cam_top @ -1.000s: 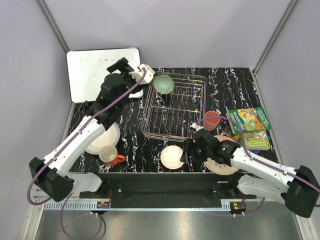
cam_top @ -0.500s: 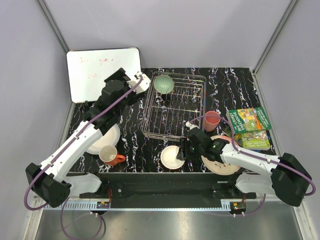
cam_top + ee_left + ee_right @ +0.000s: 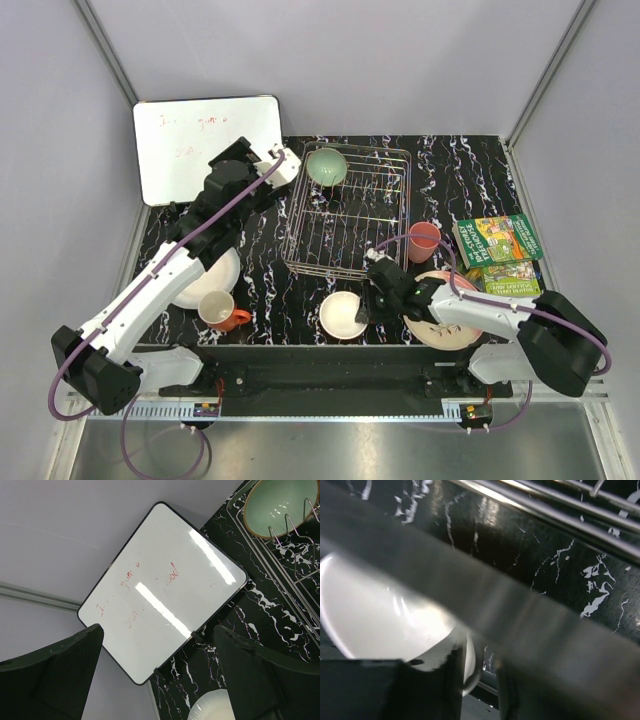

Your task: Load the mixed dishes into the dish rack

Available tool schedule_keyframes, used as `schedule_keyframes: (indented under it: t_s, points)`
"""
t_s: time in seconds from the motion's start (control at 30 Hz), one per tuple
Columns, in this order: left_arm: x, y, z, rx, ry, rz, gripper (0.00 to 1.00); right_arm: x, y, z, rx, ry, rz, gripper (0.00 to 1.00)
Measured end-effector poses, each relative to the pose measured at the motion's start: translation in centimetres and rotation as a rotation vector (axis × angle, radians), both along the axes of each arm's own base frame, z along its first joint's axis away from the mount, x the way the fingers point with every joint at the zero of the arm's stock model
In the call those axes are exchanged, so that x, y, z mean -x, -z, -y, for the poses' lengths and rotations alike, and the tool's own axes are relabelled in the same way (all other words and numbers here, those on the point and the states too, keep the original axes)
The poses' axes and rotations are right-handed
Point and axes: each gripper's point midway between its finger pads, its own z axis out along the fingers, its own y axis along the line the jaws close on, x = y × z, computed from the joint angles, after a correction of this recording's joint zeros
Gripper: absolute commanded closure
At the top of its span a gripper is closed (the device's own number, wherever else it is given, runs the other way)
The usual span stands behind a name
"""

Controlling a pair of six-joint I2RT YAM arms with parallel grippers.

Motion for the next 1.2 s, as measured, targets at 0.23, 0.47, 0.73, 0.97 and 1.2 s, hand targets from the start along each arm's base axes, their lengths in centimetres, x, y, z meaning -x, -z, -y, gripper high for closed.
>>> schedule_keyframes:
  t_s: [0.23, 0.47, 0.73, 0.97, 1.2]
  points:
    - [0.2, -0.1, -0.1, 0.0, 0.0, 0.0, 0.01, 0.1, 0.4, 0.2, 0.039, -0.009, -0.023, 0.95]
    - [0.3, -0.3, -0.1, 0.007, 0.0, 0.005, 0.01, 0.1, -4.5, 1.0, 0.035, -0.067, 0.064, 1.0]
    - [0.3, -0.3, -0.1, 0.008, 0.004, 0.004, 0.01, -6.3, -24.3, 1.0, -0.03, -0.095, 0.625, 1.0]
    - [0.3, 0.0, 0.0, 0.027, -0.002, -0.007, 0.01, -16.4, -28.7, 4.7, 0.468, 0.018, 1.007, 1.0]
    - [0.5, 0.9, -0.1, 0.049, -0.023, -0.08, 0.01, -28.1, -23.4, 8.7, 0.991, 0.017, 0.993, 1.0]
